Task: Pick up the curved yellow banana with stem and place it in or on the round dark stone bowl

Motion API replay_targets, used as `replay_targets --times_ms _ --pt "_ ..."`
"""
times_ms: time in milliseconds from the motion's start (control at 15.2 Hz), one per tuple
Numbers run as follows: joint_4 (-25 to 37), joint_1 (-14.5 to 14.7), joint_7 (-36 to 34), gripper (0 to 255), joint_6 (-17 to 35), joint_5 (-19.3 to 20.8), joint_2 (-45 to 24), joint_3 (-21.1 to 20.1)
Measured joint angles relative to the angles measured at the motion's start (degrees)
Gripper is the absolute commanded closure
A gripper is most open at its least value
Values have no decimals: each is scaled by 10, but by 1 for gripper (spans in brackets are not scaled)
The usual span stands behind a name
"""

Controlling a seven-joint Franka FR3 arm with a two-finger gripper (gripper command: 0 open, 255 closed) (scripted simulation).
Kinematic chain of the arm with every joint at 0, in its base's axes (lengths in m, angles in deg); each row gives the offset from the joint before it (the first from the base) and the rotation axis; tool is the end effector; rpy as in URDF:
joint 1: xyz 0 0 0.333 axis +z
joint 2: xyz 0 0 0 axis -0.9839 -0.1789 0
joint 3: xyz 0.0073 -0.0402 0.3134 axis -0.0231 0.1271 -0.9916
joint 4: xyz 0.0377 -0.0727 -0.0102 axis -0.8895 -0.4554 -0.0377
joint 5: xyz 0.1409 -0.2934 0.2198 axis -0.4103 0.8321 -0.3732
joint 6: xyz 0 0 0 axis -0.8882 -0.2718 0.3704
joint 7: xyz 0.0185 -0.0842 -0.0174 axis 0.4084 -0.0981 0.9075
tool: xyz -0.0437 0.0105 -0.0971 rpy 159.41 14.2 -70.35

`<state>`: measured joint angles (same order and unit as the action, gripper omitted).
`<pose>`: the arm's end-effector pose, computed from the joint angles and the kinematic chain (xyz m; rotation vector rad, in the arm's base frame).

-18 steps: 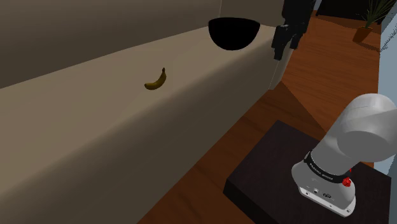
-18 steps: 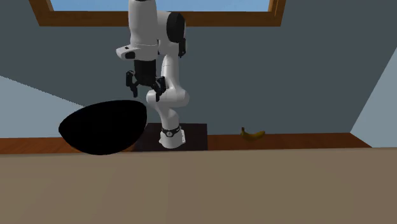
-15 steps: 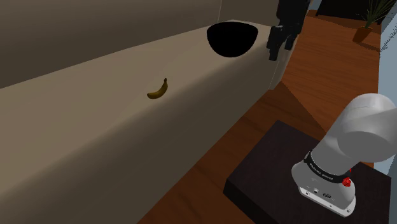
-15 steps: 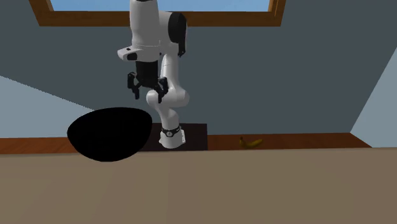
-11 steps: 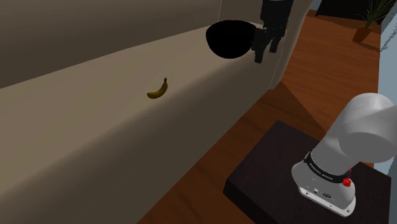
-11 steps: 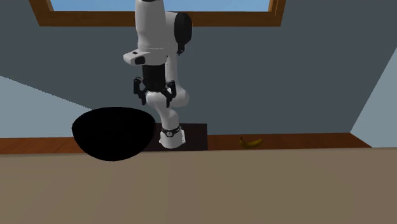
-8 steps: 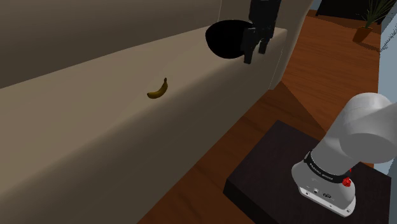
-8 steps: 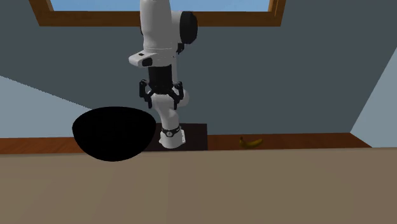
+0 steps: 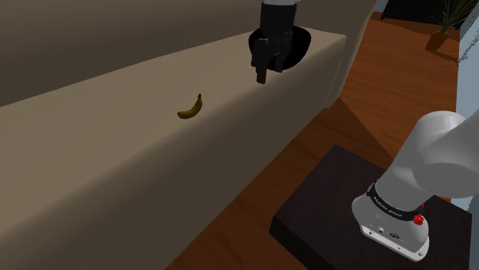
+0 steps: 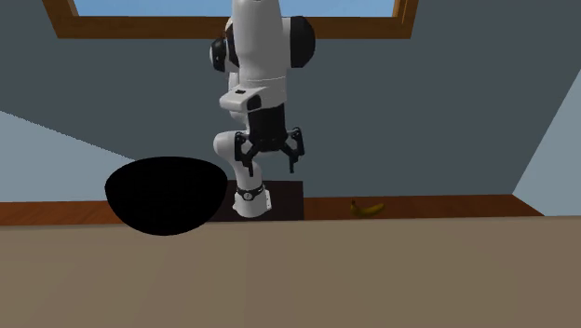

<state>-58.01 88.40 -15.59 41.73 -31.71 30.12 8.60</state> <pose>0.4084 0.1455 0.5866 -3.0924 -0.2103 0.0348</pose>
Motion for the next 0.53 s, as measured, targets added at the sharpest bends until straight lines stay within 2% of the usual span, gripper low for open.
replay_targets --times_ms 528 --pt "115 32 10 0 24 -39 -114 -30"
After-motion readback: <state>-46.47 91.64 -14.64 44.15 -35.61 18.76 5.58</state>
